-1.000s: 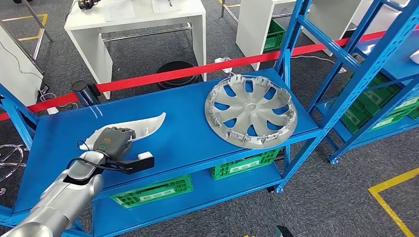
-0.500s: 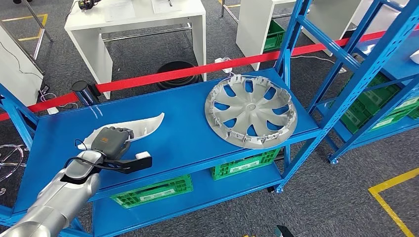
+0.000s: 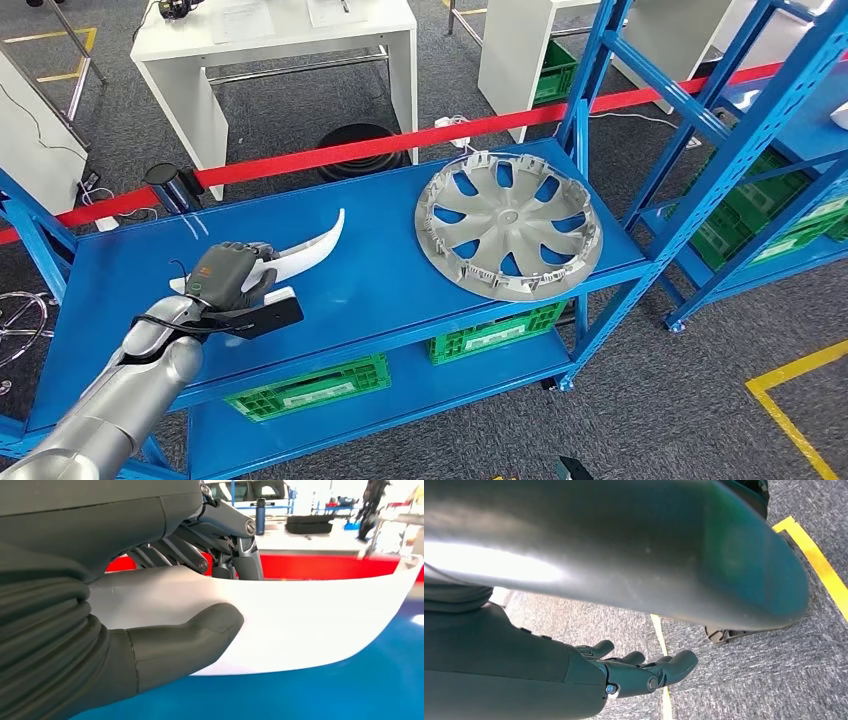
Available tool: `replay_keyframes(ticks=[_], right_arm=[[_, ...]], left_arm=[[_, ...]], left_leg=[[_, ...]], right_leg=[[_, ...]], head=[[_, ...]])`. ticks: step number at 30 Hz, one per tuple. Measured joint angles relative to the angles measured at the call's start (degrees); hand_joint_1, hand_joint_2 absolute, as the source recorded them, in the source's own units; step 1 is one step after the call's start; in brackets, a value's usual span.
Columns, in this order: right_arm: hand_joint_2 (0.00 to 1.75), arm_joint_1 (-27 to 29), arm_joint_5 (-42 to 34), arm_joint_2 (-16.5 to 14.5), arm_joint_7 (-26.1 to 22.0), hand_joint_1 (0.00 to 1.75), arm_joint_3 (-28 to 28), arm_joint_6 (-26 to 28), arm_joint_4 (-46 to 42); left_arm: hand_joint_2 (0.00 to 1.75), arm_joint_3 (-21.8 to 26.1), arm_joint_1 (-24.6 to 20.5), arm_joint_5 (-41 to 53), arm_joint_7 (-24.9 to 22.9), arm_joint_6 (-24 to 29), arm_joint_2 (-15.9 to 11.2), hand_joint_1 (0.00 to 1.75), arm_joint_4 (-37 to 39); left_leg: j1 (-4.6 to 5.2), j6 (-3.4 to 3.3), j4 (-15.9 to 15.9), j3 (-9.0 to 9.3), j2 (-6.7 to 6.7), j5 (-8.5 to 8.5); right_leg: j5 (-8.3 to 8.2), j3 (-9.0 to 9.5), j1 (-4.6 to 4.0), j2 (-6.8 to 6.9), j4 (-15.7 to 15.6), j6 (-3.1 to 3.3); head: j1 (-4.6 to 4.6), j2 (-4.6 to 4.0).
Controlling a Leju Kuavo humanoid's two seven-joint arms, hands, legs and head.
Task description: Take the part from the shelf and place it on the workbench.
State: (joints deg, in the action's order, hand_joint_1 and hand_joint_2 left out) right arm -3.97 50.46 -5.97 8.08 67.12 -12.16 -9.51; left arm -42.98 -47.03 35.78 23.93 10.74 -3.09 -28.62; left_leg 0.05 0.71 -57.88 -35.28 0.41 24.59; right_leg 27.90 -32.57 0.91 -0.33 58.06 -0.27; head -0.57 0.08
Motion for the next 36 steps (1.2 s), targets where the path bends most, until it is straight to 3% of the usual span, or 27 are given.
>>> replay_keyframes(ticks=[6, 10, 14, 19, 21, 24, 26, 28, 33, 36], right_arm=[[0.00, 0.0, 0.0, 0.0, -0.7, 0.00, 0.9, 0.1, 0.0], [0.00, 0.1, 0.0, 0.0, -0.9, 0.00, 1.3, 0.2, 0.0], [0.00, 0.0, -0.2, 0.0, -0.9, 0.00, 1.7, 0.9, 0.0], [0.00, 0.0, -0.2, -0.3, -0.9, 0.00, 2.4, 0.9, 0.0], [0.00, 0.0, -0.1, -0.3, -0.9, 0.00, 2.4, 0.9, 0.0], [0.00, 0.0, 0.0, -0.3, -0.9, 0.00, 2.4, 0.8, 0.0], [0.00, 0.0, 0.0, -0.2, -0.9, 0.00, 2.4, 0.8, 0.0], [0.00, 0.0, 0.0, -0.2, -0.9, 0.00, 2.4, 0.8, 0.0], [0.00, 0.0, 0.0, -0.2, -0.9, 0.00, 2.4, 0.9, 0.0], [0.00, -0.1, 0.0, -0.2, -0.9, 0.00, 2.4, 0.9, 0.0]], left_arm=[[1.75, 4.3, 2.8, -14.8, 5.8, -0.7, 1.0, 1.75, -8.2], [1.75, 8.1, 5.6, -25.3, 6.0, -2.6, 0.3, 1.75, -22.7], [1.75, 10.9, 8.7, -28.1, 5.7, -3.1, -0.2, 1.75, -36.5], [1.75, 12.8, 12.1, -29.0, 6.0, -4.1, -0.6, 1.75, -46.9], [1.75, 13.3, 12.8, -29.2, 6.1, -4.4, -0.6, 1.75, -49.3], [1.75, 13.8, 14.1, -29.3, 6.1, -4.6, -0.7, 1.75, -51.3], [1.75, 13.9, 14.8, -29.3, 6.1, -4.8, -0.9, 1.75, -51.9], [1.75, 13.9, 15.1, -29.3, 6.1, -4.8, -1.0, 1.75, -52.3], [1.75, 13.9, 15.1, -29.3, 6.1, -4.8, -1.0, 1.75, -52.4], [1.75, 14.1, 15.1, -29.3, 6.1, -4.8, -1.1, 1.75, -52.9]], left_leg=[[0.01, 0.00, 0.0, -0.01, 0.00, 0.00], [0.00, 0.00, 0.0, -0.03, -0.01, 0.00], [0.00, 0.01, 0.0, -0.03, 0.00, 0.02], [0.06, -1.17, 0.9, 0.37, -0.06, -0.55], [-0.29, -1.63, 2.1, 0.74, -0.30, -1.41], [-0.36, -1.61, 2.1, 0.12, -0.43, -1.87], [-0.56, -1.25, 1.6, -0.60, -0.45, -2.09], [-0.75, -1.01, 1.3, -1.04, -0.45, -2.22], [-0.85, -0.91, 1.1, -1.25, -0.44, -2.26], [-1.40, 0.16, -0.4, -2.59, -0.32, -2.29]], right_leg=[[0.00, -0.02, 0.01, 0.00, 0.0, 0.00], [0.00, -0.03, -0.02, 0.00, 0.0, 0.00], [0.04, -0.03, -0.02, -0.01, 0.0, 0.01], [-0.06, 0.20, 0.32, 0.06, -0.3, -0.94], [2.56, -1.03, 0.23, 0.06, 2.8, -0.99], [8.38, -5.15, 0.46, 0.08, 13.3, -1.27], [8.39, -5.38, 0.75, 0.11, 15.2, -1.65], [7.10, -4.27, 0.96, 0.12, 13.6, -1.87], [6.39, -3.48, 1.05, 0.13, 12.1, -1.97], [3.91, 0.90, 1.46, 0.06, 4.3, -2.60]], head=[[0.00, 0.01], [0.00, 0.01], [0.01, 0.01], [0.01, 0.00], [-0.17, 0.00], [-0.42, 0.01], [-0.42, 0.01], [-0.43, -0.01], [-0.44, 0.00], [-0.57, 0.01]])
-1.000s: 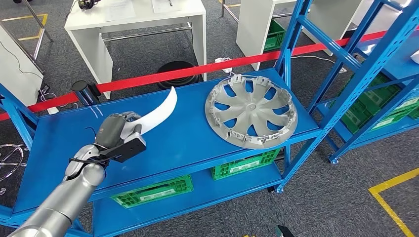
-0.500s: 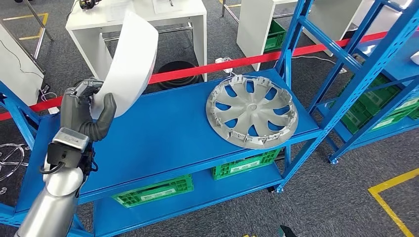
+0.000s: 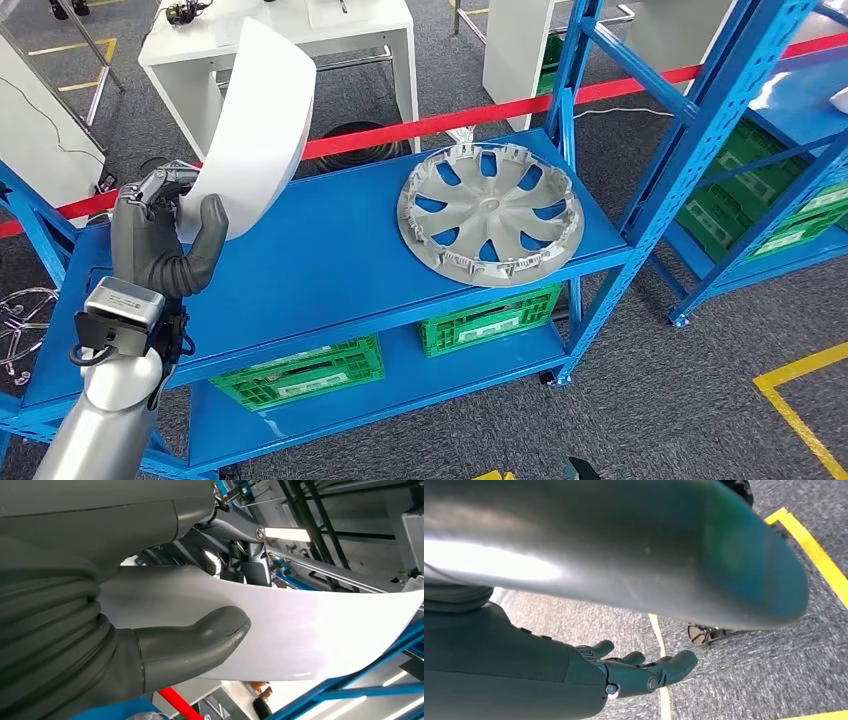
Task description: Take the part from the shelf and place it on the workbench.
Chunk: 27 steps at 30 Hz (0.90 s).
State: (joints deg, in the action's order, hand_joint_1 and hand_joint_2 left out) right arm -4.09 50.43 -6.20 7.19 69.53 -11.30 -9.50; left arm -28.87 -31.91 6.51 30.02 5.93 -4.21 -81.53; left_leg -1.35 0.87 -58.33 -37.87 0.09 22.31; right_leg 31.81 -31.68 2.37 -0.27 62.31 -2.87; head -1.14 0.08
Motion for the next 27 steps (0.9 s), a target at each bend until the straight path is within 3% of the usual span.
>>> replay_keyframes(ticks=[1, 2, 4, 5, 6, 7, 9, 10, 12, 13, 15, 16, 18, 20, 21, 22, 23, 24, 25, 27], right_arm=[[0.00, -0.1, 0.1, -0.1, 0.0, 0.00, 0.0, 0.0, 0.0], [0.00, -0.1, 0.2, -0.1, 0.0, 0.00, 0.0, 0.0, 0.0], [0.00, -0.1, 0.6, -0.2, 0.0, 0.00, 0.0, 0.0, 0.0], [0.00, -0.1, 0.7, -0.2, -0.1, 0.00, 0.0, 0.0, 0.0], [0.00, -0.1, 0.7, -0.2, -0.2, 0.00, 0.0, 0.0, 0.0], [0.00, -0.1, 0.6, -0.2, -0.3, 0.00, 0.0, 0.0, 0.0], [0.00, 0.0, 0.6, -0.3, -0.4, 0.00, 0.0, 0.0, 0.0], [0.00, 0.0, 0.7, -0.4, -0.4, 0.00, 0.0, 0.0, 0.0], [0.00, 0.1, 0.8, -0.7, -0.4, 0.00, 0.0, 0.0, 0.0], [0.00, 0.1, 0.9, -0.9, -0.4, 0.00, 0.0, 0.0, 0.0], [0.00, 0.1, 1.0, -1.0, -0.3, 0.00, 0.0, -0.1, 0.0], [0.00, 0.1, 1.1, -1.0, -0.3, 0.00, 0.0, -0.1, 0.0], [0.00, 0.2, 1.5, -1.1, -0.2, 0.00, 0.0, -0.2, 0.0], [0.00, 0.2, 1.9, -0.9, -0.3, 0.00, 0.0, -0.3, 0.0], [0.00, 0.1, 2.1, -0.7, -0.3, 0.00, 0.0, -0.4, 0.0], [0.00, 0.1, 2.2, -0.6, -0.4, 0.00, 0.0, -0.5, 0.0], [0.00, 0.1, 2.3, -0.5, -0.5, 0.00, 0.0, -0.6, 0.0], [0.00, 0.1, 2.4, -0.4, -0.5, 0.00, 0.0, -0.7, 0.0], [0.00, 0.1, 2.4, -0.3, -0.5, 0.00, 0.0, -0.7, 0.0], [0.00, 0.0, 2.4, -0.3, -0.6, 0.00, 0.0, -0.8, 0.0]], left_arm=[[1.75, 0.1, 0.1, 0.0, 0.1, 0.0, -0.1, 1.75, -0.4], [1.75, 0.4, 0.3, -0.1, 0.2, 0.0, -0.4, 1.75, -0.9], [1.75, 0.9, 0.8, -0.2, 0.4, 0.0, -1.1, 1.75, -1.9], [1.75, 1.1, 1.1, -0.3, 0.5, 0.0, -1.4, 1.75, -2.4], [1.75, 1.2, 1.4, -0.3, 0.5, 0.0, -1.6, 1.75, -2.6], [1.75, 1.2, 1.8, -0.3, 0.5, 0.0, -1.8, 1.75, -2.8], [1.75, 1.3, 2.5, -0.3, 0.5, 0.0, -2.2, 1.75, -3.3], [1.75, 1.4, 2.6, -0.3, 0.5, 0.0, -2.4, 1.75, -3.7], [1.75, 1.6, 2.8, -0.3, 0.5, 0.0, -2.8, 1.75, -4.7], [1.75, 1.7, 2.9, -0.3, 0.5, 0.0, -2.9, 1.75, -5.1], [1.75, 1.9, 3.1, -0.4, 0.4, 0.0, -3.3, 1.75, -5.7], [1.75, 2.0, 3.1, -0.4, 0.3, 0.0, -3.5, 1.75, -6.0], [1.75, 2.2, 3.2, -0.5, 0.3, 0.1, -3.7, 1.75, -6.3], [1.75, 2.4, 3.2, -0.9, 0.3, 0.2, -4.1, 1.75, -6.4], [1.75, 2.6, 3.2, -1.1, 0.5, 0.3, -4.3, 1.75, -6.3], [1.75, 2.7, 3.2, -1.3, 0.6, 0.4, -4.5, 1.75, -6.2], [1.75, 2.9, 3.2, -1.5, 0.7, 0.5, -4.6, 1.75, -6.1], [1.75, 3.0, 3.2, -1.6, 0.8, 0.5, -4.8, 1.75, -6.0], [1.75, 3.1, 3.2, -1.7, 0.9, 0.5, -5.0, 1.75, -6.0], [1.75, 3.3, 3.2, -1.9, 1.0, 0.6, -5.3, 1.75, -6.0]], left_leg=[[-0.06, 0.76, -0.5, -0.53, 0.15, -0.25], [-0.05, 1.44, -2.6, -1.44, 0.20, 1.53], [0.06, 2.46, -9.3, -3.56, 0.26, 6.91], [0.07, 2.50, -13.5, -4.51, 0.19, 10.11], [0.20, 2.29, -15.7, -4.44, 0.19, 11.01], [0.42, 1.89, -16.2, -3.54, 0.20, 10.79], [1.19, 0.44, -12.0, 0.89, 0.25, 8.81], [1.66, -0.68, -8.0, 3.78, 0.24, 8.71], [2.50, -1.84, -2.1, 7.77, -0.02, 8.97], [2.82, -2.03, -0.8, 8.40, -0.16, 9.16], [3.03, -1.93, 0.5, 8.42, -0.37, 7.65], [2.93, -2.00, 1.2, 8.38, -0.48, 6.82], [2.50, -2.12, 2.2, 7.68, -0.72, 4.99], [2.43, -2.21, 2.1, 5.96, -0.76, 3.64], [2.36, -2.10, 1.9, 4.94, -0.82, 3.06], [2.23, -1.93, 1.5, 3.86, -0.89, 2.52], [2.02, -1.70, 1.0, 2.75, -0.96, 2.04], [1.76, -1.38, 0.4, 1.57, -1.00, 1.63], [1.59, -1.02, -0.4, 0.47, -1.01, 1.28], [1.49, -0.33, -1.8, -1.08, -0.95, 0.80]], right_leg=[[-0.54, 0.74, -0.01, -0.21, -1.6, 0.50], [-1.01, -0.26, -0.20, -0.34, -1.3, 1.69], [-2.41, -2.56, -0.58, -0.34, -0.5, 3.98], [-3.29, -3.61, -0.79, -0.18, -0.6, 4.53], [-3.81, -4.27, -1.05, -0.13, -0.5, 4.63], [-4.35, -4.97, -1.35, -0.11, -0.5, 4.73], [-5.42, -6.22, -1.93, -0.12, -0.5, 4.89], [-5.93, -6.68, -2.08, -0.12, -0.6, 4.88], [-6.83, -6.95, -1.92, -0.05, -0.9, 4.50], [-7.27, -6.91, -1.67, 0.02, -1.2, 4.14], [-8.02, -6.79, -1.36, 0.09, -1.7, 3.40], [-7.55, -6.98, -1.36, 0.08, -1.5, 3.11], [-3.66, -8.10, -1.43, 0.06, 1.6, 2.67], [1.41, -9.72, -1.38, 0.05, 8.1, 2.18], [2.44, -10.06, -1.31, 0.06, 11.0, 1.92], [2.16, -9.72, -1.26, 0.07, 12.4, 1.67], [0.86, -8.47, -1.18, 0.08, 12.0, 1.41], [-0.62, -6.15, -1.02, 0.12, 9.6, 1.09], [-0.90, -3.58, -0.92, 0.14, 6.1, 0.69], [-0.03, 0.15, -0.94, -0.03, 0.7, 1.09]], head=[[-0.10, 0.00], [-0.12, 0.00], [-0.06, 0.00], [0.01, 0.00], [0.01, 0.00], [0.01, 0.01], [0.00, 0.00], [-0.06, -0.01], [-0.25, -0.01], [-0.26, -0.01], [-0.09, 0.00], [-0.04, 0.01], [-0.09, 0.01], [-0.18, 0.01], [-0.20, 0.01], [-0.20, 0.01], [-0.20, 0.00], [-0.21, 0.00], [-0.24, 0.01], [-0.43, 0.01]])
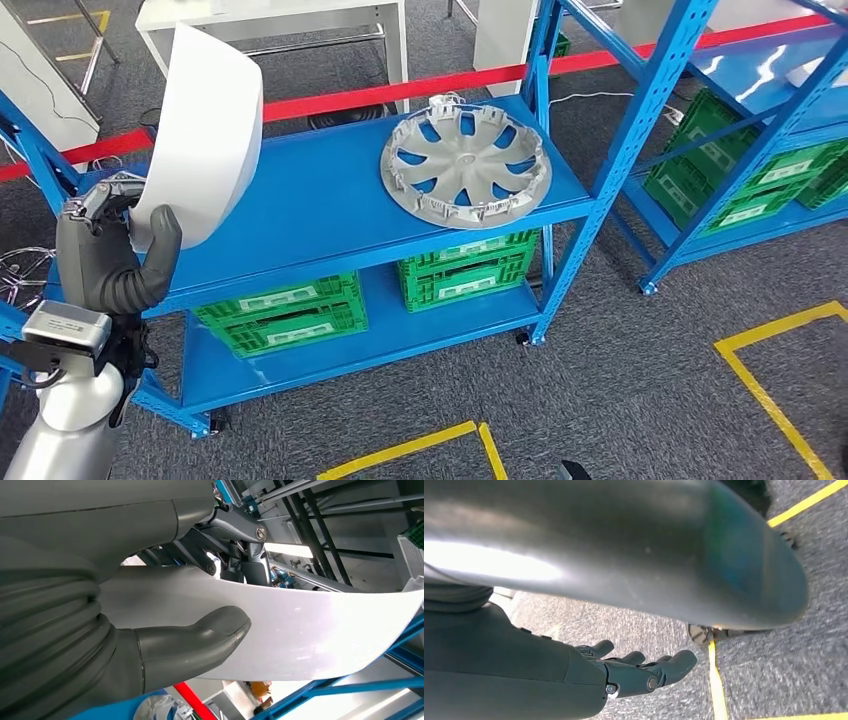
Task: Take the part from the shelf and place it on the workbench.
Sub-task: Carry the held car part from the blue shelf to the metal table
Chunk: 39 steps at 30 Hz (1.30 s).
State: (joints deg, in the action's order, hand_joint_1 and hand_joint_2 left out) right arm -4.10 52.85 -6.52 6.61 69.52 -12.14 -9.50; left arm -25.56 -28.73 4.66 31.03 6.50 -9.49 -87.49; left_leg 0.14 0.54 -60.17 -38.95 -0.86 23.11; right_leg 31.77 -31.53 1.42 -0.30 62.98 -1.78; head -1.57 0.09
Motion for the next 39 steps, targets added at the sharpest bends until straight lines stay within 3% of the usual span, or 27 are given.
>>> replay_keyframes(ticks=[1, 2, 4, 5, 8, 9, 10, 11, 13, 15, 16, 17, 19, 20, 22, 23, 24, 25, 26, 28, 30, 31, 32, 34, 35, 36, 39], right_arm=[[0.00, 0.0, 0.0, 0.0, 0.0, 0.00, 0.0, 0.0, 0.0], [0.00, 0.0, 0.0, 0.0, 0.0, 0.00, 0.0, 0.0, 0.0], [0.00, 0.0, 0.0, 0.0, -0.1, 0.00, 0.0, 0.0, 0.0], [0.00, -0.1, 0.1, 0.0, 0.0, 0.00, 0.0, 0.1, 0.0], [0.00, -0.2, 0.4, 0.0, 0.1, 0.00, 0.0, 0.1, 0.0], [0.00, -0.2, 0.4, 0.0, 0.2, 0.00, 0.0, 0.1, 0.0], [0.00, -0.2, 0.4, 0.0, 0.4, 0.00, 0.0, 0.1, 0.0], [0.00, -0.2, 0.4, 0.0, 0.6, 0.00, 0.0, 0.1, 0.0], [0.00, -0.2, 0.4, 0.0, 0.7, 0.00, 0.0, 0.2, 0.0], [0.00, -0.2, 0.3, 0.0, 0.7, 0.00, 0.0, 0.1, 0.0], [0.00, -0.2, 0.3, 0.0, 0.7, 0.00, 0.0, 0.1, 0.0], [0.00, -0.2, 0.3, 0.0, 0.6, 0.00, 0.0, 0.1, 0.0], [0.00, -0.1, 0.2, 0.0, 0.6, 0.00, 0.0, 0.1, 0.0], [0.00, -0.1, 0.1, 0.0, 0.6, 0.00, 0.0, 0.1, 0.0], [0.00, 0.0, 0.0, 0.0, 0.6, 0.00, 0.0, 0.2, 0.0], [0.00, -0.1, 0.0, -0.1, 0.6, 0.00, 0.0, 0.2, 0.0], [0.00, -0.1, -0.1, 0.0, 0.6, 0.00, 0.0, 0.3, 0.0], [0.00, -0.1, -0.1, 0.0, 0.6, 0.00, 0.0, 0.4, 0.0], [0.00, -0.2, -0.1, 0.0, 0.6, 0.00, 0.0, 0.6, 0.0], [0.00, -0.2, -0.1, 0.1, 0.6, 0.00, 0.0, 0.8, 0.0], [0.00, -0.4, -0.1, 0.1, 0.6, 0.00, 0.0, 0.8, 0.0], [0.00, -0.5, -0.2, 0.2, 0.6, 0.00, 0.0, 0.8, 0.0], [0.00, -0.6, -0.2, 0.2, 0.6, 0.00, 0.0, 0.8, 0.0], [0.00, -0.6, -0.2, 0.1, 0.6, 0.00, 0.0, 0.8, 0.0], [0.00, -0.6, -0.2, 0.1, 0.6, 0.00, 0.0, 0.8, 0.0], [0.00, -0.6, -0.2, 0.1, 0.6, 0.00, 0.0, 0.8, 0.0], [0.00, -0.7, -0.2, 0.1, 0.6, 0.00, 0.0, 0.8, 0.0]], left_arm=[[1.75, 0.1, 0.0, -0.1, 0.1, 0.0, -0.1, 1.75, 0.0], [1.75, 0.3, -0.1, -0.1, 0.1, 0.0, -0.2, 1.75, 0.0], [1.75, 0.4, -0.1, -0.1, 0.2, 0.0, -0.5, 1.75, 0.1], [1.75, 0.4, -0.1, -0.2, 0.2, 0.1, -0.6, 1.75, 0.2], [1.75, 0.6, 0.1, -0.2, 0.3, 0.3, -0.9, 1.75, 0.2], [1.75, 0.7, 0.2, -0.2, 0.4, 0.4, -0.9, 1.75, 0.2], [1.75, 0.7, 0.5, -0.2, 0.4, 0.5, -0.9, 1.75, 0.2], [1.75, 0.7, 0.7, -0.2, 0.4, 0.6, -0.9, 1.75, 0.2], [1.75, 0.7, 0.9, 0.0, 0.3, 0.8, -0.8, 1.75, 0.1], [1.75, 0.7, 0.8, 0.2, 0.3, 0.9, -0.8, 1.75, -0.3], [1.75, 0.7, 0.8, 0.3, 0.3, 1.0, -0.7, 1.75, -0.5], [1.75, 0.7, 0.8, 0.4, 0.2, 1.0, -0.6, 1.75, -0.6], [1.75, 0.7, 0.7, 0.7, -0.1, 1.0, -0.4, 1.75, -0.6], [1.75, 0.7, 0.8, 0.9, -0.3, 0.9, -0.2, 1.75, -0.6], [1.75, 0.7, 0.8, 1.3, -0.5, 0.7, 0.2, 1.75, -0.6], [1.75, 0.7, 1.0, 1.4, -0.5, 0.7, 0.4, 1.75, -0.6], [1.75, 0.7, 1.1, 1.6, -0.6, 0.6, 0.5, 1.75, -0.6], [1.75, 0.7, 1.3, 1.7, -0.6, 0.5, 0.6, 1.75, -0.6], [1.75, 0.7, 1.5, 1.8, -0.6, 0.4, 0.7, 1.75, -0.6], [1.75, 0.7, 1.7, 1.9, -0.7, 0.3, 0.7, 1.75, -0.6], [1.75, 0.9, 1.8, 1.9, -0.7, 0.2, 0.7, 1.75, -0.8], [1.75, 1.0, 1.8, 1.9, -0.7, 0.2, 0.8, 1.75, -0.9], [1.75, 1.1, 1.8, 1.9, -0.7, 0.2, 0.8, 1.75, -0.9], [1.75, 1.2, 1.8, 1.9, -0.7, 0.2, 0.8, 1.75, -1.0], [1.75, 1.2, 1.8, 1.9, -0.7, 0.2, 0.8, 1.75, -1.0], [1.75, 1.3, 1.8, 1.9, -0.7, 0.2, 0.8, 1.75, -1.0], [1.75, 1.5, 1.9, 2.0, -0.7, 0.2, 0.8, 1.75, -1.0]], left_leg=[[0.07, 0.30, -0.3, -0.30, 0.04, -0.28], [0.09, 0.59, -0.4, -0.40, 0.08, -0.63], [-0.04, 1.26, -0.6, -0.72, 0.22, -0.57], [-0.15, 1.58, -1.5, -1.13, 0.32, 0.81], [-0.35, 2.32, -10.3, -3.15, 0.53, 9.05], [-0.37, 2.40, -13.6, -3.51, 0.54, 10.67], [-0.36, 2.33, -15.7, -3.26, 0.56, 10.92], [-0.35, 2.15, -16.0, -2.15, 0.59, 10.05], [-0.22, 1.31, -10.7, 3.13, 0.79, 7.90], [0.22, 0.52, -2.5, 9.39, 1.03, 8.56], [0.52, 0.27, 0.2, 11.03, 1.11, 9.21], [0.82, 0.10, 1.5, 11.55, 1.10, 9.38], [0.95, -0.57, 2.5, 10.79, 0.91, 7.80], [0.85, -1.07, 2.9, 10.32, 0.78, 6.78], [0.65, -1.75, 3.4, 8.89, 0.58, 4.81], [0.66, -1.96, 3.3, 7.87, 0.56, 4.02], [0.69, -1.97, 3.1, 6.73, 0.50, 3.28], [0.71, -1.98, 2.8, 5.55, 0.41, 2.60], [0.72, -1.92, 2.5, 4.32, 0.32, 1.96], [0.68, -1.66, 1.6, 1.92, 0.25, 0.79], [0.78, -1.13, 0.5, 0.18, 0.25, -0.13], [0.82, -0.82, 0.2, -0.21, 0.21, -0.51], [0.82, -0.48, 0.0, -0.36, 0.18, -0.94], [0.68, 0.20, 0.1, -0.49, 0.21, -1.56], [0.58, 0.58, -0.3, -0.81, 0.35, -0.74], [0.46, 0.98, -1.5, -1.37, 0.49, 1.19], [-0.17, 2.08, -10.8, -3.30, 0.66, 9.54]], right_leg=[[0.75, 0.42, -0.14, -0.12, -0.9, 0.57], [0.55, 0.33, -0.26, -0.21, -1.0, 1.40], [-0.28, -0.48, -0.23, -0.04, -1.0, 2.47], [-0.89, -1.03, -0.17, 0.07, -1.1, 2.90], [-2.99, -3.30, -0.16, 0.20, -1.2, 3.47], [-3.74, -4.16, -0.21, 0.21, -1.2, 3.46], [-4.47, -5.01, -0.26, 0.22, -1.2, 3.41], [-5.19, -5.91, -0.33, 0.22, -1.2, 3.34], [-6.57, -7.43, -0.43, 0.19, -1.2, 3.15], [-7.80, -8.19, -0.47, 0.10, -1.4, 2.65], [-8.39, -8.22, -0.33, 0.08, -1.6, 2.29], [-9.07, -8.20, -0.18, 0.06, -2.0, 1.85], [-10.02, -8.34, 0.04, 0.00, -2.9, 1.02], [-9.07, -8.68, 0.05, 0.00, -2.5, 0.72], [-3.90, -10.00, 0.03, 0.03, 1.5, 0.43], [-0.91, -10.72, -0.03, 0.05, 5.0, 0.30], [0.96, -11.26, -0.11, 0.05, 8.6, 0.20], [1.44, -11.30, -0.19, 0.05, 11.3, 0.13], [0.64, -10.57, -0.27, 0.05, 12.4, 0.10], [-1.98, -6.32, -0.32, 0.10, 9.1, 0.17], [-1.04, -0.73, -0.54, 0.12, 1.9, 0.64], [0.03, 0.90, -0.65, 0.10, -0.7, 1.02], [0.81, 1.50, -0.82, 0.06, -2.1, 1.50], [0.01, 0.87, -0.77, 0.16, -2.6, 2.43], [-0.70, 0.38, -0.69, 0.28, -2.7, 2.88], [-1.49, -0.27, -0.56, 0.41, -2.9, 3.22], [-3.92, -2.86, -0.44, 0.56, -2.9, 3.50]], head=[[-0.02, 0.00], [-0.06, 0.00], [0.02, 0.00], [0.04, 0.00], [0.25, 0.00], [0.26, 0.00], [0.26, 0.00], [0.26, -0.01], [0.26, -0.01], [0.20, 0.00], [0.25, 0.00], [0.33, 0.00], [0.59, 0.00], [0.59, 0.00], [0.47, 0.00], [0.39, 0.00], [0.37, 0.00], [0.37, -0.01], [0.37, -0.01], [0.35, -0.02], [0.29, -0.01], [0.24, -0.01], [0.22, 0.00], [0.18, 0.00], [0.24, 0.00], [0.30, 0.00], [0.50, 0.00]])
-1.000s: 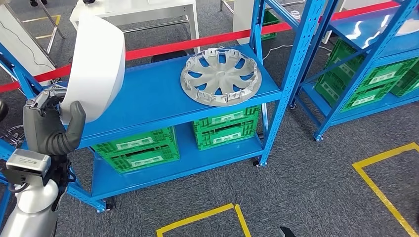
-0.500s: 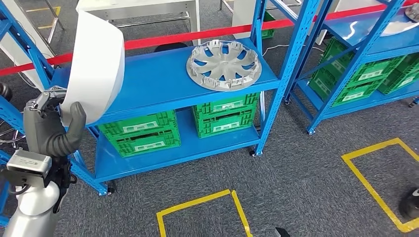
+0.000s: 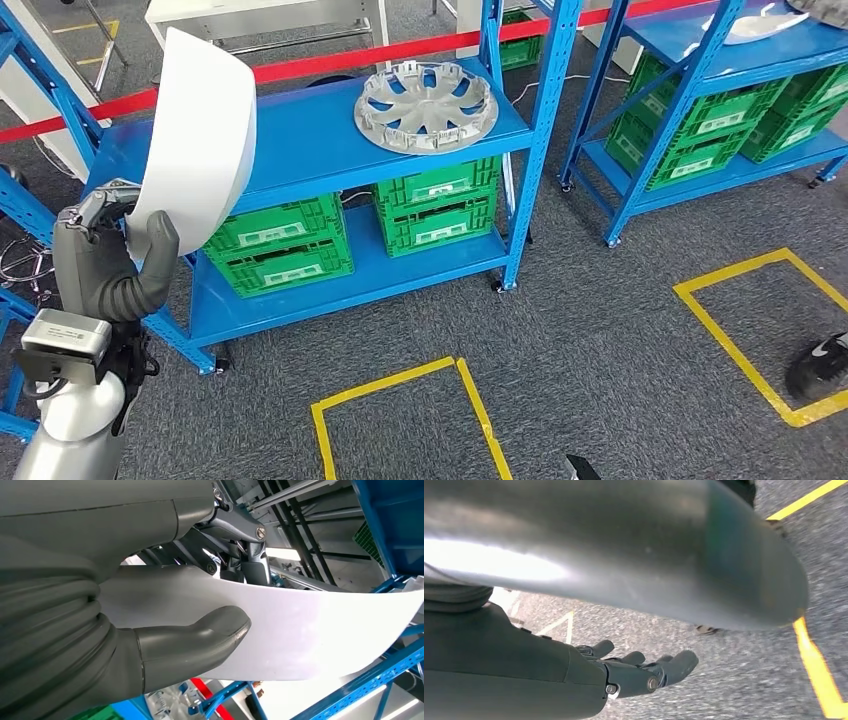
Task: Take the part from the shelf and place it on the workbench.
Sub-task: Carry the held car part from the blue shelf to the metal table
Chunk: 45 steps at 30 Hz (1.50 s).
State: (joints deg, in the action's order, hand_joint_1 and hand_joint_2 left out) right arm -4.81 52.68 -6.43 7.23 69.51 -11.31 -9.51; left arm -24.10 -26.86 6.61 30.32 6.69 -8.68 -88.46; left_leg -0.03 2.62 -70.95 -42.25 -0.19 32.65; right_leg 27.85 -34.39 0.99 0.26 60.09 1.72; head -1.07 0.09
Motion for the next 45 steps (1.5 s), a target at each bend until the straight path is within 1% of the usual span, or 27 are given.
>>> replay_keyframes(ticks=[1, 3, 5, 7, 8, 10, 11, 13, 15, 16, 18, 20, 22, 23, 25, 27, 30, 31, 32, 34, 36, 38, 39, 41, 42, 43, 45], right_arm=[[0.00, 0.0, 0.0, 0.0, 0.0, 0.00, 0.0, 0.0, 0.0], [0.00, 0.0, 0.0, 0.0, 0.0, 0.00, 0.0, 0.0, 0.0], [0.00, 0.0, 0.0, 0.0, 0.0, 0.00, 0.0, 0.0, 0.0], [0.00, -0.1, -0.1, 0.0, 0.0, 0.00, 0.0, 0.0, 0.0], [0.00, -0.1, -0.1, 0.0, 0.0, 0.00, 0.0, -0.1, 0.0], [0.00, 0.0, -0.3, 0.0, 0.0, 0.00, 0.0, -0.1, 0.0], [0.00, 0.2, -0.3, 0.0, 0.0, 0.00, 0.0, -0.3, 0.0], [0.00, 0.5, -0.3, -0.1, -0.1, 0.00, 0.0, -0.6, 0.0], [0.00, 0.5, -0.2, -0.1, -0.1, 0.00, 0.0, -0.9, 0.0], [0.00, 0.5, -0.2, -0.1, -0.2, 0.00, 0.0, -0.9, 0.0], [0.00, 0.5, 0.0, 0.0, -0.2, 0.00, 0.0, -1.0, 0.0], [0.00, 0.5, 0.2, 0.1, -0.3, 0.00, 0.0, -1.1, 0.0], [0.00, 0.3, 0.2, 0.1, -0.4, 0.00, 0.0, -1.1, 0.0], [0.00, 0.3, 0.2, 0.1, -0.4, 0.00, 0.0, -1.1, 0.0], [0.00, 0.2, 0.1, 0.1, -0.4, 0.00, 0.0, -1.1, 0.0], [0.00, 0.2, 0.1, 0.0, -0.3, 0.00, 0.0, -1.1, 0.0], [0.00, 0.2, 0.2, 0.0, -0.3, 0.00, 0.0, -1.1, 0.0], [0.00, 0.2, 0.2, 0.0, -0.4, 0.00, 0.0, -1.1, 0.0], [0.00, 0.2, 0.2, 0.0, -0.5, 0.00, 0.0, -1.1, 0.0], [0.00, 0.2, 0.2, 0.0, -0.6, 0.00, 0.0, -1.1, 0.0], [0.00, 0.2, 0.3, 0.0, -0.8, 0.00, 0.0, -1.2, 0.0], [0.00, 0.2, 0.4, 0.0, -0.9, 0.00, 0.0, -1.5, 0.0], [0.00, 0.2, 0.5, 0.0, -0.9, 0.00, 0.0, -1.6, 0.0], [0.00, 0.3, 0.6, -0.1, -1.0, 0.00, 0.0, -1.9, 0.0], [0.00, 0.4, 0.6, -0.1, -1.0, 0.00, 0.0, -1.9, 0.0], [0.00, 0.5, 0.6, -0.1, -1.0, 0.00, 0.0, -1.9, 0.0], [0.00, 0.6, 0.6, -0.2, -1.0, 0.00, 0.0, -1.9, 0.0]], left_arm=[[1.75, 0.0, 0.1, 0.0, 0.0, 0.0, 0.0, 1.75, 0.0], [1.75, 0.0, 0.2, 0.0, 0.0, 0.0, 0.0, 1.75, 0.0], [1.75, 0.1, 0.2, 0.0, 0.0, 0.0, 0.0, 1.75, -0.1], [1.75, 0.1, 0.1, 0.2, 0.0, -0.2, 0.1, 1.75, -0.4], [1.75, 0.2, 0.0, 0.2, -0.1, -0.3, 0.1, 1.75, -0.5], [1.75, 0.4, 0.1, 0.4, -0.2, -0.4, 0.2, 1.75, -0.6], [1.75, 0.4, 0.2, 0.5, -0.3, -0.5, 0.2, 1.75, -0.6], [1.75, 0.6, 0.4, 0.7, -0.4, -0.6, 0.4, 1.75, -0.7], [1.75, 0.7, 0.7, 0.9, -0.5, -0.8, 0.4, 1.75, -0.9], [1.75, 0.7, 0.9, 1.1, -0.6, -0.8, 0.4, 1.75, -1.0], [1.75, 0.8, 1.5, 1.6, -1.0, -0.9, 0.4, 1.75, -1.4], [1.75, 1.1, 2.0, 2.2, -1.6, -0.9, 0.4, 1.75, -2.1], [1.75, 1.6, 2.3, 2.6, -2.0, -1.0, 0.4, 1.75, -2.9], [1.75, 1.8, 2.4, 2.7, -2.0, -1.1, 0.4, 1.75, -3.2], [1.75, 2.2, 2.7, 2.8, -1.9, -1.3, 0.3, 1.75, -3.3], [1.75, 2.4, 2.9, 2.8, -1.8, -1.4, 0.2, 1.75, -3.4], [1.75, 2.7, 3.1, 2.8, -1.6, -1.4, 0.2, 1.75, -3.4], [1.75, 2.7, 3.2, 2.8, -1.6, -1.4, 0.2, 1.75, -3.4], [1.75, 2.8, 3.4, 2.8, -1.6, -1.4, 0.2, 1.75, -3.4], [1.75, 2.9, 3.5, 2.8, -1.6, -1.4, 0.2, 1.75, -3.4], [1.75, 3.1, 3.5, 2.9, -1.6, -1.4, 0.2, 1.75, -3.6], [1.75, 3.2, 3.3, 3.0, -1.5, -1.4, 0.2, 1.75, -4.0], [1.75, 3.3, 3.2, 3.0, -1.5, -1.4, 0.2, 1.75, -4.1], [1.75, 3.4, 3.1, 3.0, -1.5, -1.5, 0.2, 1.75, -4.1], [1.75, 3.4, 3.1, 3.0, -1.6, -1.5, 0.2, 1.75, -4.0], [1.75, 3.5, 3.0, 3.0, -1.6, -1.6, 0.2, 1.75, -4.0], [1.75, 3.5, 2.9, 3.0, -1.7, -1.7, 0.2, 1.75, -3.9]], left_leg=[[-0.19, 0.23, -3.1, -0.07, 0.00, 0.98], [-0.46, 0.41, -4.6, 1.98, 0.01, -0.72], [-0.59, 0.21, 1.6, 7.96, 0.11, -2.34], [-0.29, -0.40, 9.9, 13.94, 0.34, -0.87], [-0.01, -0.86, 12.3, 15.32, 0.42, -0.08], [0.41, -2.00, 13.5, 14.96, 0.34, -0.89], [0.45, -2.59, 13.6, 14.43, 0.22, -1.65], [0.34, -3.60, 13.9, 12.97, -0.02, -3.35], [0.49, -4.06, 13.7, 11.17, -0.10, -4.85], [0.57, -4.09, 13.6, 10.21, -0.14, -5.57], [0.65, -3.97, 13.1, 8.02, -0.19, -6.92], [0.60, -3.60, 12.3, 5.95, -0.21, -7.94], [0.70, -3.04, 11.2, 4.59, -0.25, -8.60], [0.75, -2.72, 10.9, 4.30, -0.28, -8.95], [0.75, -2.02, 10.9, 4.12, -0.32, -9.72], [0.54, -1.27, 9.9, 3.53, -0.13, -8.17], [0.05, -0.26, 1.8, 1.39, 0.03, -0.22], [-0.07, -0.06, -1.4, 0.93, 0.03, 1.37], [-0.14, 0.03, -3.6, 1.08, 0.03, 1.55], [-0.19, -0.10, -3.0, 3.71, 0.04, -1.04], [-0.05, -0.67, 4.5, 9.92, 0.17, -2.43], [0.38, -1.37, 11.8, 14.80, 0.32, -1.11], [0.69, -1.73, 13.5, 15.52, 0.33, -0.61], [0.84, -2.63, 14.3, 14.77, 0.15, -1.74], [0.76, -3.16, 14.5, 14.26, 0.01, -2.50], [0.60, -3.61, 14.7, 13.62, -0.12, -3.34], [0.55, -4.10, 14.5, 11.82, -0.21, -4.82]], right_leg=[[-0.82, -0.97, 0.00, 0.04, 0.0, -0.08], [-2.43, -2.98, 0.02, 0.10, 0.1, -0.34], [-3.86, -4.50, 0.03, 0.08, 0.1, -0.74], [-5.15, -5.14, 0.05, -0.01, 0.0, -1.41], [-5.82, -5.20, 0.13, -0.05, -0.3, -1.84], [-7.07, -5.32, 0.49, -0.11, -1.0, -2.73], [-6.60, -5.65, 0.63, -0.15, -0.9, -3.04], [-1.98, -6.96, 0.70, -0.22, 2.4, -3.30], [4.18, -8.48, 0.49, -0.25, 9.4, -3.35], [5.50, -8.83, 0.39, -0.25, 12.7, -3.37], [3.90, -7.36, 0.16, -0.25, 15.3, -3.33], [1.59, -2.36, 0.06, -0.23, 10.7, -3.17], [3.09, 3.14, -0.16, -0.31, 3.3, -2.68], [4.20, 4.56, -0.27, -0.37, 1.0, -2.32], [4.33, 4.64, -0.36, -0.41, -0.1, -1.45], [3.20, 3.82, -0.22, -0.14, -0.3, -0.60], [1.14, 1.60, -0.15, 0.13, -0.3, 0.10], [0.41, 0.73, -0.16, 0.16, -0.3, 0.08], [-0.33, -0.17, -0.17, 0.18, -0.3, 0.01], [-1.80, -2.01, -0.18, 0.19, -0.2, -0.23], [-3.12, -3.34, -0.19, 0.17, -0.2, -0.62], [-4.34, -3.91, -0.10, 0.16, -0.4, -1.21], [-4.99, -4.03, 0.02, 0.17, -0.7, -1.60], [-5.76, -4.32, 0.23, 0.09, -1.1, -2.36], [-4.77, -4.71, 0.26, 0.00, -0.6, -2.62], [-2.63, -5.31, 0.24, -0.09, 0.9, -2.77], [3.45, -6.92, 0.20, -0.18, 7.1, -2.88]], head=[[0.01, 0.00], [0.00, 0.00], [-0.01, 0.00], [-0.11, 0.00], [-0.08, 0.00], [0.07, 0.00], [0.17, 0.00], [0.06, -0.01], [-0.16, -0.01], [-0.20, -0.02], [-0.20, -0.01], [-0.22, 0.00], [-0.27, -0.01], [-0.30, -0.01], [-0.31, 0.00], [-0.22, 0.00], [0.04, -0.01], [0.06, -0.01], [0.06, -0.01], [0.08, 0.00], [0.07, 0.00], [0.04, 0.00], [0.04, -0.01], [0.09, -0.01], [0.07, -0.01], [0.02, 0.00], [-0.13, -0.01]])
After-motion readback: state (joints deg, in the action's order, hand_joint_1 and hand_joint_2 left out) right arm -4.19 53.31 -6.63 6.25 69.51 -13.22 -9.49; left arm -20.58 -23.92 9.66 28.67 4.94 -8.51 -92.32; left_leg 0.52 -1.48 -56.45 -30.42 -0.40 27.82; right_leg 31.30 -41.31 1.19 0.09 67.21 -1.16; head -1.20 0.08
